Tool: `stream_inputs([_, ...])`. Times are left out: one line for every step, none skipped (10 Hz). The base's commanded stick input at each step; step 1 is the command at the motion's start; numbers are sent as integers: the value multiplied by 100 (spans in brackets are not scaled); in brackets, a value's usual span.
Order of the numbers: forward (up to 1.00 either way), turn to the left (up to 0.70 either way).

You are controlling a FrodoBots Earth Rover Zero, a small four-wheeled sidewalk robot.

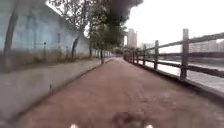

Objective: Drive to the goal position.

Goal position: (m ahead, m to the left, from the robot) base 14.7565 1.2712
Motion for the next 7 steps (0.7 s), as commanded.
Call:
stream_inputs([100,0])
stream_inputs([100,-31])
stream_inputs([100,-40])
stream_inputs([100,-40])
stream_inputs([100,-40])
stream_inputs([100,-40])
stream_inputs([100,-40])
